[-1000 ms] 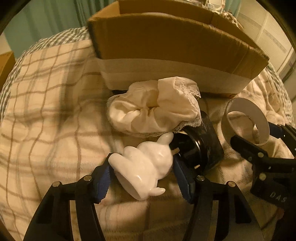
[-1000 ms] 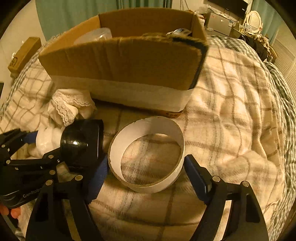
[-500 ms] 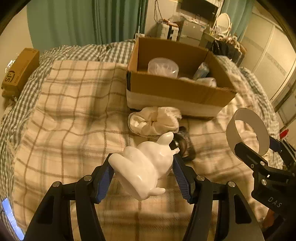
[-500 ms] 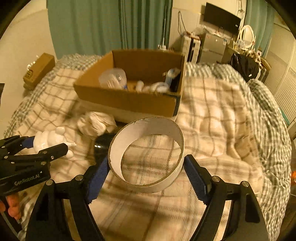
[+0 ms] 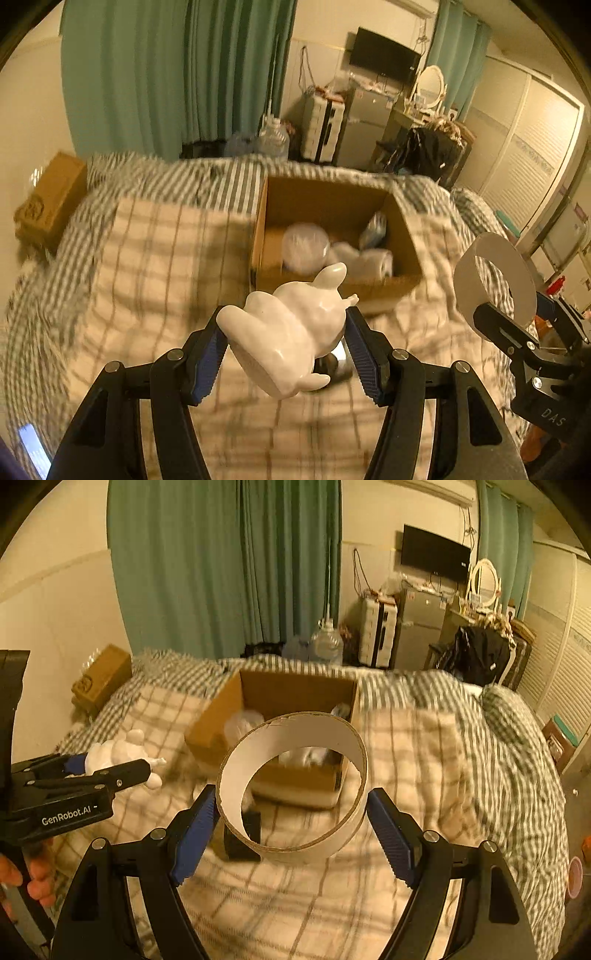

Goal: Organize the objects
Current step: 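Lower the figurine and tape ring into the box and open both tools, then grasp the white lace cloth with the left tool while the right tool grasps the black cup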

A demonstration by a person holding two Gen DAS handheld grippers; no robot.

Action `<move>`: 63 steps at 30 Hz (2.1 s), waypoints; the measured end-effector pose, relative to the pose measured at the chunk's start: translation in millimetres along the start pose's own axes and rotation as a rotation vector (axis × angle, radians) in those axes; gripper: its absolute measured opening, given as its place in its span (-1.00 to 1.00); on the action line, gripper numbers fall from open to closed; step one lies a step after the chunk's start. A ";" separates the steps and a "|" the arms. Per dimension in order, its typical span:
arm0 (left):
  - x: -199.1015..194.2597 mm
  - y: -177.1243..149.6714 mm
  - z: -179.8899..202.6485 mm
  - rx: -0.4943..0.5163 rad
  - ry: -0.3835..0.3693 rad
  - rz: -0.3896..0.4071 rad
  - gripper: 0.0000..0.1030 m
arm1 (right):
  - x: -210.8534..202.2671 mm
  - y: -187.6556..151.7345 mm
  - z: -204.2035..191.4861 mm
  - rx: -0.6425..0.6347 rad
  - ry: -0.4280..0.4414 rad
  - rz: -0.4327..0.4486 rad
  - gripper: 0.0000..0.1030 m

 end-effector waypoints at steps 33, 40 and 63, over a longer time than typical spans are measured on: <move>131.4 104.8 66.5 0.133 -0.022 0.056 0.23 | 127.6 118.5 67.6 0.069 0.073 -0.005 0.55; 121.4 106.4 67.6 0.115 -0.037 0.050 0.27 | 117.0 123.9 69.7 0.098 0.101 0.011 0.60; -15.8 89.0 -11.8 0.070 0.065 0.174 0.76 | -40.8 126.5 55.7 0.061 -0.052 0.138 0.70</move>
Point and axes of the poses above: each gripper's, at about its wrist camera, not at the fingertips, and x roughly the way its jaws point, z to its right, y to its top, the point moved 10 cm from there along x, roughly the way its jaws point, and after that the axes turned 14 degrees about y, right-handed, at the moved point
